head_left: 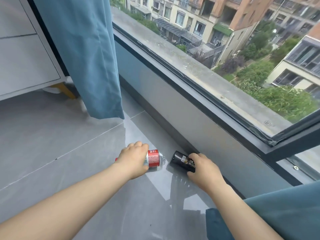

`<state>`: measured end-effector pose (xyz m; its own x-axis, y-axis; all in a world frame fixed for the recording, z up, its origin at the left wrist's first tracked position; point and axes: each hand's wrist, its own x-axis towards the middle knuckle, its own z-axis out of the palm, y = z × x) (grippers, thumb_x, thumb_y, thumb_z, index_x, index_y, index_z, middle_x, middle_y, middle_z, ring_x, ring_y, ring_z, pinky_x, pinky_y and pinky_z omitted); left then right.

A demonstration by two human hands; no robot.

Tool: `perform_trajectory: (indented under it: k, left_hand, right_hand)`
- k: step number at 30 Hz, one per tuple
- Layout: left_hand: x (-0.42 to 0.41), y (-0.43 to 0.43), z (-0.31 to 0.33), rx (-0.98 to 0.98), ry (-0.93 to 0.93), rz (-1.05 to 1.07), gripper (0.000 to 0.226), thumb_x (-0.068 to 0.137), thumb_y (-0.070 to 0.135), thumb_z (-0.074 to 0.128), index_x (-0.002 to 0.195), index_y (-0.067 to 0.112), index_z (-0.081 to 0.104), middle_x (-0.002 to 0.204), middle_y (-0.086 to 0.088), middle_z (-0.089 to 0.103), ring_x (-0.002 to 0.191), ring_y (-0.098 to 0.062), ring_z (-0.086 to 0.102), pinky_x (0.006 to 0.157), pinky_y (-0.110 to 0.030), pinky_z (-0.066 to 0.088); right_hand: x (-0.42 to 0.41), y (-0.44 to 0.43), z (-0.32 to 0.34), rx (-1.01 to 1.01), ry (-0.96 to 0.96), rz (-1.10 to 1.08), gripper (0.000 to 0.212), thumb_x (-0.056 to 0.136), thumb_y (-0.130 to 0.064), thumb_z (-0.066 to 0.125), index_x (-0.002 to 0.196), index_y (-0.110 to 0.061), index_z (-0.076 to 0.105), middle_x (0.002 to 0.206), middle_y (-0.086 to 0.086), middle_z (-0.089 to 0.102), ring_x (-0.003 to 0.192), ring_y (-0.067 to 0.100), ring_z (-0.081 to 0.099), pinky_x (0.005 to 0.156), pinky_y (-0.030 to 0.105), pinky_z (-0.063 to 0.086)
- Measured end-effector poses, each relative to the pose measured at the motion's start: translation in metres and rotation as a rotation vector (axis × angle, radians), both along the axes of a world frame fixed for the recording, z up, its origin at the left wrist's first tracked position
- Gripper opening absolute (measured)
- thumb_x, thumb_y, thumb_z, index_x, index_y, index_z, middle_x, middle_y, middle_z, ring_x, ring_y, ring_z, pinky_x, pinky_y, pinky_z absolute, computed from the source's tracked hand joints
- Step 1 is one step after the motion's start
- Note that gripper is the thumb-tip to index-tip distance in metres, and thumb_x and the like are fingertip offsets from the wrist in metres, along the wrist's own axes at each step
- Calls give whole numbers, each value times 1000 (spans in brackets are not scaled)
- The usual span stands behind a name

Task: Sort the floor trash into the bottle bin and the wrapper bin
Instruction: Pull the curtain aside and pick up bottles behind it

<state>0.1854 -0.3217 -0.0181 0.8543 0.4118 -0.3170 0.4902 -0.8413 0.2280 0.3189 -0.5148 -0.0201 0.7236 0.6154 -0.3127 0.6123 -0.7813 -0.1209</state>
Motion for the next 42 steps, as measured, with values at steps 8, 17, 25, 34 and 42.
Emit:
perform_trajectory:
  k: [8, 17, 25, 34, 42]
  left_hand:
    - [1, 2, -53, 94, 75, -99, 60, 79, 38, 61, 129, 18, 35, 123, -4, 46, 112, -27, 48, 91, -35, 44]
    - [-10, 6, -75, -70, 24, 2, 57, 74, 35, 63, 124, 20, 39, 114, -4, 51, 104, -25, 54, 86, -32, 47]
    - [-16, 9, -17, -301, -179, 214, 47, 69, 45, 66, 108, 28, 45, 102, 5, 54, 93, -15, 56, 78, -26, 47]
    - [-40, 45, 167, -371, -333, 482, 45, 70, 44, 70, 107, 38, 46, 94, 11, 58, 84, -2, 55, 60, -16, 42]
    - [-59, 54, 410, -372, -399, 529, 42, 70, 44, 71, 102, 38, 45, 97, 13, 54, 83, 0, 52, 56, -20, 43]
  right_hand:
    - [13, 5, -47, -18, -7, -26, 53, 78, -29, 61, 127, -21, 43, 117, 2, 54, 107, 26, 54, 80, 33, 48]
    - [8, 5, -52, 74, 116, -108, 49, 74, -37, 64, 116, -23, 45, 96, -4, 57, 87, 18, 58, 69, 30, 49]
    - [-9, 21, 7, 301, 201, -257, 47, 68, -43, 67, 107, -27, 44, 86, -9, 57, 76, 12, 58, 64, 30, 51]
    - [-25, 66, 180, 460, 345, -364, 43, 69, -40, 69, 98, -28, 42, 79, -8, 59, 64, 9, 57, 53, 23, 46]
    - [-39, 90, 423, 510, 296, -270, 37, 68, -43, 70, 91, -29, 45, 82, -5, 58, 72, 13, 57, 59, 29, 45]
